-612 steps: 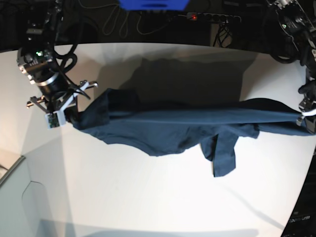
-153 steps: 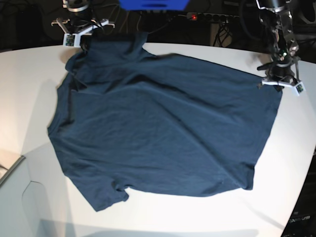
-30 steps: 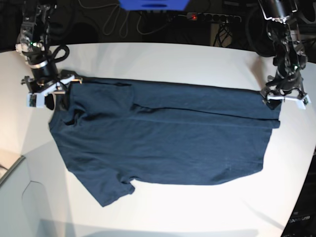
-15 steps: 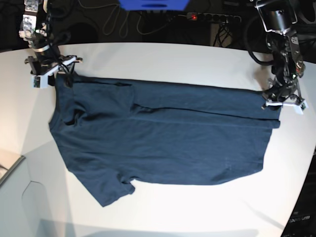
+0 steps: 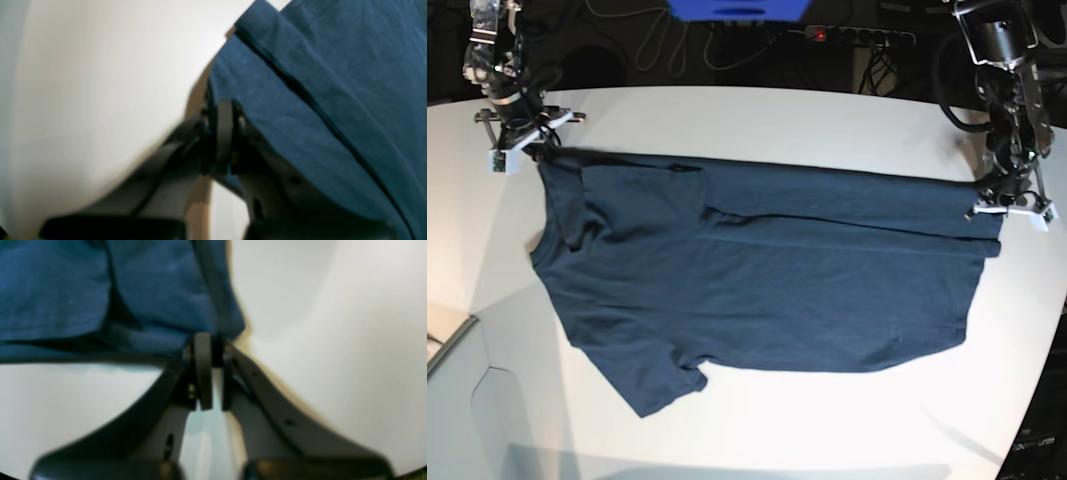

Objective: Layout the t-shirt on the table in an organized manner, then fold the t-shirt properly
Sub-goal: 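Drag the folded edge with both grippers away from the shirt body, then pull the shirt taut between both grippers and release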

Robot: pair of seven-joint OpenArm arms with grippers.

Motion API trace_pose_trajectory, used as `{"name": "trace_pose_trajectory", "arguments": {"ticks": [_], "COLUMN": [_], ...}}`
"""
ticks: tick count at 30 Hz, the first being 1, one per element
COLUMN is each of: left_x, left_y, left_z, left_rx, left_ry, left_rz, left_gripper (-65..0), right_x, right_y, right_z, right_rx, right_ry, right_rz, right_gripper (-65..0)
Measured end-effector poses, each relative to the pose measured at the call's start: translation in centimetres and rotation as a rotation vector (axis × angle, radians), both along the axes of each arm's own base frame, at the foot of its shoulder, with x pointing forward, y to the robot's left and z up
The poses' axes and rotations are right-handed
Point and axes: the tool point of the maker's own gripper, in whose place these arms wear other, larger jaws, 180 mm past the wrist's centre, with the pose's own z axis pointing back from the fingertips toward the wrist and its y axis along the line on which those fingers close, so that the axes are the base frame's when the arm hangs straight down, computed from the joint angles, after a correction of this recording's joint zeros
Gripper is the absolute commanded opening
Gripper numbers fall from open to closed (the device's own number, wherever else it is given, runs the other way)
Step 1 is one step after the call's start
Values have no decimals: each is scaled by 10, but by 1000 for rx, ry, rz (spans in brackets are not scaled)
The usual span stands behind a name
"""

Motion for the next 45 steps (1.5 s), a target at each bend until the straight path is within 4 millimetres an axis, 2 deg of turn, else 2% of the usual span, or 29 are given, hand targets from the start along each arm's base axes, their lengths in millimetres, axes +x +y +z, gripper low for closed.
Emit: {"name": "trace_pose_trajectory", "arguments": {"ticks": [3, 8, 12, 15, 18, 22, 27, 29, 32, 35, 39, 42, 45], "left_x": [0, 0, 3, -4, -7, 10, 47, 59, 62, 49, 17, -15, -51], "left_y": [6, 5, 4, 3, 1, -1, -9, -16, -24, -26, -31, -31, -23], "left_z": [3, 8, 22, 29, 40, 66, 93, 102, 108, 107, 96, 78, 61], "left_rx": [13, 15, 41, 64, 84, 116, 71, 42, 22, 38, 58, 24, 11], "left_ry": [-3, -9, -45, -50, -65, -138, -168, -164, -152, -140, -91, -43, 14], "left_rz": [1, -9, -26, -43, -56, -76, -100, -125, -153, -165, -179, -140, -79], "left_gripper": [-650, -650, -650, -650, -650, -650, -650, -650, -650, -650, -650, -650, -650], "right_x": [0, 0, 8, 11, 11, 30, 87, 95, 86, 70, 52, 35, 29], "right_y": [-1, -6, -11, -9, -7, -1, 4, 2, -9, -16, -15, -25, -34], "right_z": [0, 3, 24, 41, 50, 79, 143, 145, 134, 123, 115, 110, 111], "right_rx": [-3, -17, -15, 6, 9, -14, -60, -72, -85, -95, -86, -99, -111], "right_ry": [1, 1, -59, -116, -135, -217, -403, -373, -298, -253, -249, -227, -232], "right_rz": [2, 9, 38, 41, 63, 107, 141, 146, 125, 111, 111, 87, 66], "right_gripper": [-650, -650, -650, -650, -650, -650, -650, -650, -650, -650, -650, -650, -650]}}
